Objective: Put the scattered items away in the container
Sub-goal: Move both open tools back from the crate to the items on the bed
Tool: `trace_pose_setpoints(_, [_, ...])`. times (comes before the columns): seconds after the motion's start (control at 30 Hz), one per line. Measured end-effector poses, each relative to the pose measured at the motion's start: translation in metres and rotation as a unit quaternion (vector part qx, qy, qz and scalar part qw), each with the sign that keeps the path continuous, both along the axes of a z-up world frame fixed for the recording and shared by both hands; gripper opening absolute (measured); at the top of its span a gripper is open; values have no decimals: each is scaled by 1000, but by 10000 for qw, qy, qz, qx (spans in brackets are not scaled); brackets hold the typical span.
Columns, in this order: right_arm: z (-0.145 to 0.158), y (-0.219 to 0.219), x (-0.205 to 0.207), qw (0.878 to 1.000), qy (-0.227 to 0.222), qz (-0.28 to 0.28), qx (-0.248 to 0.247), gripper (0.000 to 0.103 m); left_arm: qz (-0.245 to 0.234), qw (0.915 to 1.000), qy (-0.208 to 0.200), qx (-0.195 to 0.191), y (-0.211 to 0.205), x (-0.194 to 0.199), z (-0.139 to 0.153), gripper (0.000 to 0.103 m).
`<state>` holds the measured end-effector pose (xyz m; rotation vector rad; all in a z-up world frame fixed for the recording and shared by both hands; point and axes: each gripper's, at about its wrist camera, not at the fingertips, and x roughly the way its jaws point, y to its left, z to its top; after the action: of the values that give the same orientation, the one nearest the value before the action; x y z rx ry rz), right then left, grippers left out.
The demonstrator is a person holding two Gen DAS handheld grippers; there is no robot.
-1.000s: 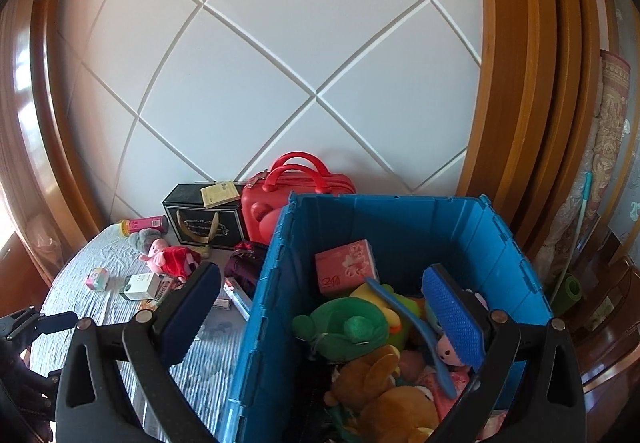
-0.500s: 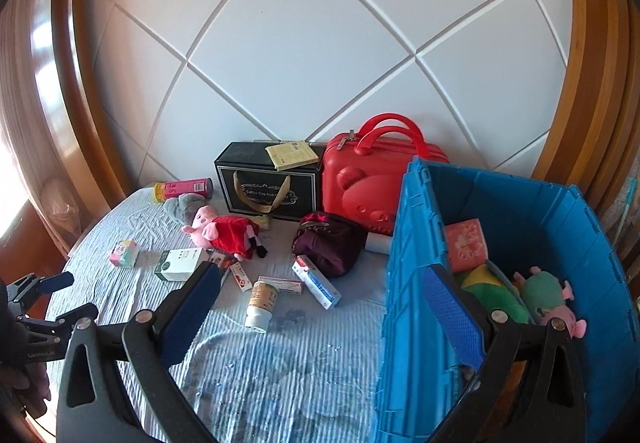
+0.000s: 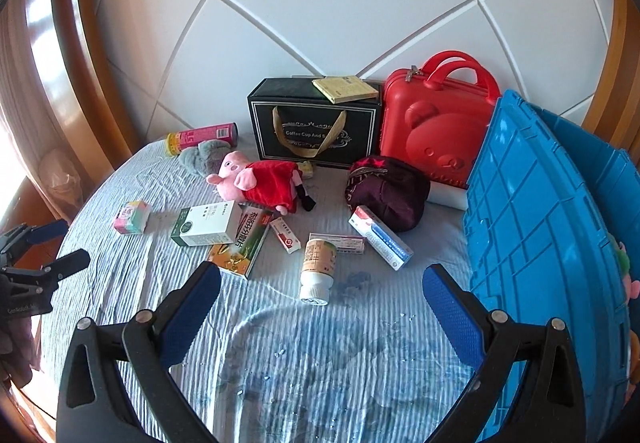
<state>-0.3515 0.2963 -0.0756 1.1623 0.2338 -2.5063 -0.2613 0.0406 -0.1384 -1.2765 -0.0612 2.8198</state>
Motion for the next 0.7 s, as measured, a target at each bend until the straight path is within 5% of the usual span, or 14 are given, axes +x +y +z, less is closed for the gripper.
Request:
trace_pose_setpoints(0.2, [-52, -23, -5, 9994, -340, -45, 97, 102, -361, 9993, 73, -88, -28, -34, -37, 84])
trace_pose_setpoints(0.33, [-79, -35, -8, 9983, -538, -111, 176, 102, -1025, 9942, 95, -308, -38, -63, -75, 84])
trace_pose_setpoints(0.53, [-108, -51, -5, 9972, -699, -130, 246, 102, -2252, 9732, -40, -463, -47, -108, -130, 84])
trace_pose_setpoints(0.7, [-126, -54, -4, 9958, -831, -176, 334, 102, -2806, 9582, -93, -542, -52, -140, -157, 84])
